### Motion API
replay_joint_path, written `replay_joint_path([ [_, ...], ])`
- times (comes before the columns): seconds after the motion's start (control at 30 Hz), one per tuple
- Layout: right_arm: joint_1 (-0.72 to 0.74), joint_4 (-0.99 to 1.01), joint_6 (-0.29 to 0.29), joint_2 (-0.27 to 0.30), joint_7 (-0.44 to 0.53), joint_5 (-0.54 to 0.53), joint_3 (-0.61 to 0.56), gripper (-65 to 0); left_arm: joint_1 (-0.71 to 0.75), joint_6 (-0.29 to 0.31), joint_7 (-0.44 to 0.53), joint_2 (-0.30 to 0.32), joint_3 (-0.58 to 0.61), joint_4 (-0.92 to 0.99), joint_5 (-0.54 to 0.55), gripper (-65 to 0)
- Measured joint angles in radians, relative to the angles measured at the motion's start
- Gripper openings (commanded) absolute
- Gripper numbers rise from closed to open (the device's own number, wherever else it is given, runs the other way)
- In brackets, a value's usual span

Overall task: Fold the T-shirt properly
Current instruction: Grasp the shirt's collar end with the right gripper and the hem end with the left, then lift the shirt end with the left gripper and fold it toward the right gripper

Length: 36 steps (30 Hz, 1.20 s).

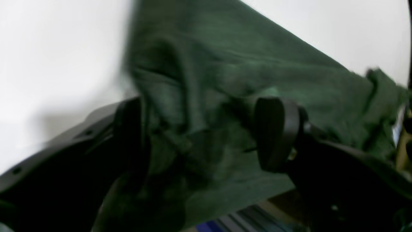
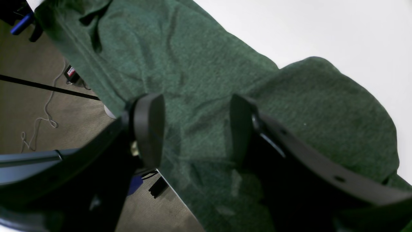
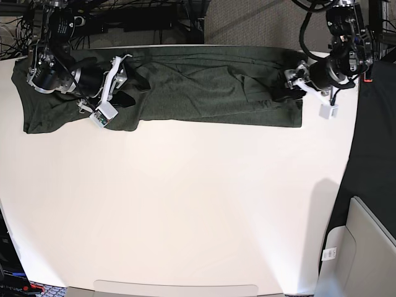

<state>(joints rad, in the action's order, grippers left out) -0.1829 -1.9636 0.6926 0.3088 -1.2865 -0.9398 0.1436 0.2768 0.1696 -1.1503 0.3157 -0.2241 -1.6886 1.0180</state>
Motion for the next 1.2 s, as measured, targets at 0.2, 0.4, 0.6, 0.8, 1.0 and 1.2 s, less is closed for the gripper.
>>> replay_joint_path([
  [0.2,0.003,0.0,0.0,0.001,0.0,0.0,0.0,-35.2,0.005,0.006,0.059,0.001,0.079,-0.002,0.008,-20.2],
  [0.4,0.003,0.0,0.0,0.001,0.0,0.001,0.0,-35.2,0.002,0.003,0.055,0.003,0.126,0.003,-0.001,-44.6],
  [0.6,-0.003,0.0,0.0,0.0,0.0,0.001,0.044,-35.2,-0.056,-0.011,0.047,0.012,0.128,0.048,-0.016,-64.6],
  [0.8,-0.017,0.0,0.0,0.011,0.0,-0.003,0.09,-35.2,-0.151,-0.009,0.077,0.064,0.126,0.156,-0.013,-63.9],
  [1.0,-0.026,-0.003,0.0,0.025,0.0,-0.002,0.103,-35.2,-0.185,-0.019,0.085,0.084,0.126,0.178,-0.024,-63.9],
  [1.2,-0.033,-0.015,0.0,0.025,0.0,-0.002,0.103,-35.2,-0.167,-0.024,0.018,0.081,0.126,0.015,-0.033,-63.9],
])
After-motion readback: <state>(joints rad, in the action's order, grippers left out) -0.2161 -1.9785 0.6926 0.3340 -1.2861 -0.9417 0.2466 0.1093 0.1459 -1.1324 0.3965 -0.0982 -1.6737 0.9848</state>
